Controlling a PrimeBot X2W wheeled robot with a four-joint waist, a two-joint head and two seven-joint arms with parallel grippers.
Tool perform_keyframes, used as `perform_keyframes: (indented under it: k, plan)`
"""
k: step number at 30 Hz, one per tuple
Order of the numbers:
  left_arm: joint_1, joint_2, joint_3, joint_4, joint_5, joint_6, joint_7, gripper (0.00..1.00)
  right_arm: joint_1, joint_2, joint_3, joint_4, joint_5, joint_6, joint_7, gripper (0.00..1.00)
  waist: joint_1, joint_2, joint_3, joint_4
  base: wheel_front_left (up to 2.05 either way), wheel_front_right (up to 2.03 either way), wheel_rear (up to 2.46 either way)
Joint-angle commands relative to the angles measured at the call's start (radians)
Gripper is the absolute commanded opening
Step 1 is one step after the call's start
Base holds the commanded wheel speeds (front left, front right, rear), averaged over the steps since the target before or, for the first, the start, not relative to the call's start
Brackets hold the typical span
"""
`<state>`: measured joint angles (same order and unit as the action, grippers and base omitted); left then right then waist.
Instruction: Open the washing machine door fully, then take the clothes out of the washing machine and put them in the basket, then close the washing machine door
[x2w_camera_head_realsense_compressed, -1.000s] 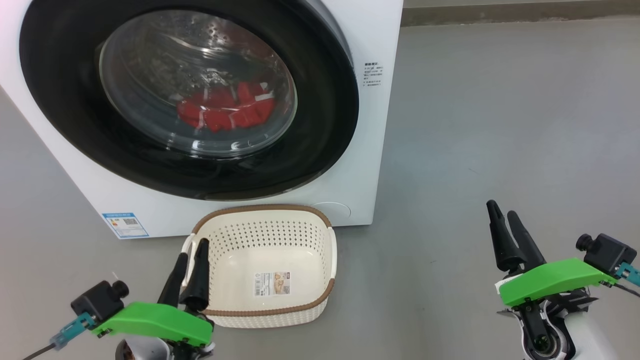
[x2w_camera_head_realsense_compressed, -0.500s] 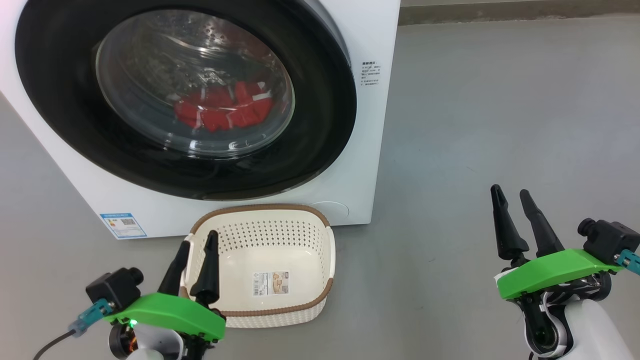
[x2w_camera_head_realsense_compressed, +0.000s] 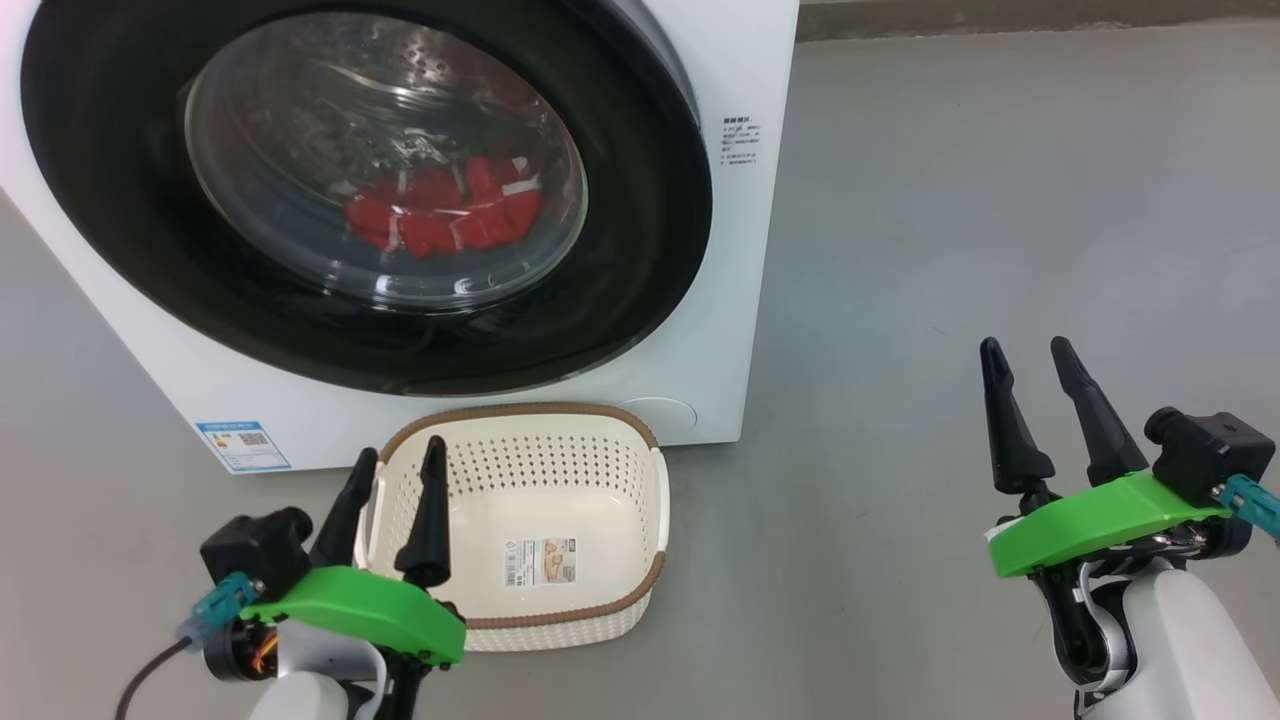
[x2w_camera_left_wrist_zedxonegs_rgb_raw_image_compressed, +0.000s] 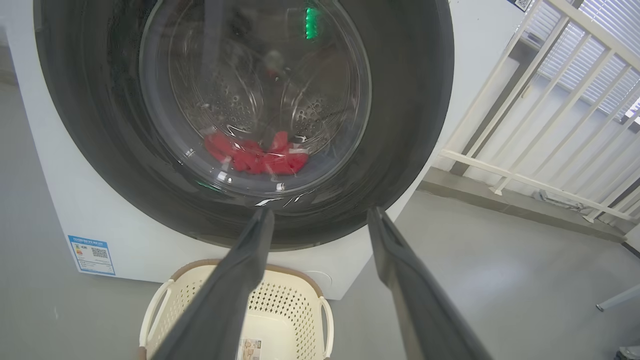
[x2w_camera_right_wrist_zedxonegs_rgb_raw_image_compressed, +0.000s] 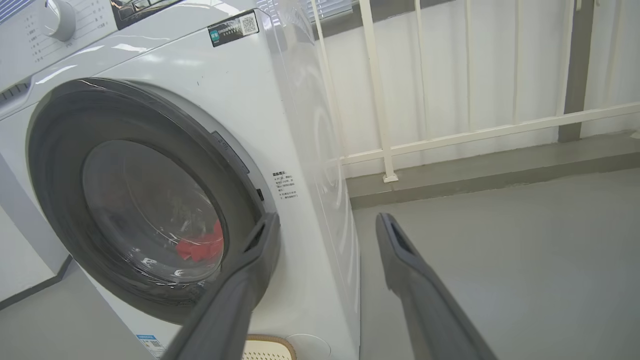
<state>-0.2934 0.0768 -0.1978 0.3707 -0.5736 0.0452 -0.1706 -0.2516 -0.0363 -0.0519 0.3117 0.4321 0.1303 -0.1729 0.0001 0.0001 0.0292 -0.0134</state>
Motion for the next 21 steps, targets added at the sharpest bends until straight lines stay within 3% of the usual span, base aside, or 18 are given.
perform_keyframes:
  k: [1,21]
  plan:
    - [-0.049,0.021,0.016,-0.017,0.032,0.011,-0.017,1.0,-0.053,-0.01,0.015,-0.03,-0.04,0.0,-0.015,1.0,-0.0001,-0.0001,0.0,0.0,0.0,0.0,0.0]
    - [-0.113,0.038,-0.022,0.011,0.242,0.058,-0.075,1.0,-0.103,-0.013,0.002,-0.024,-0.293,0.0,-0.073,1.0,-0.0001,-0.0001,-0.004,0.0,0.0,0.0,0.0]
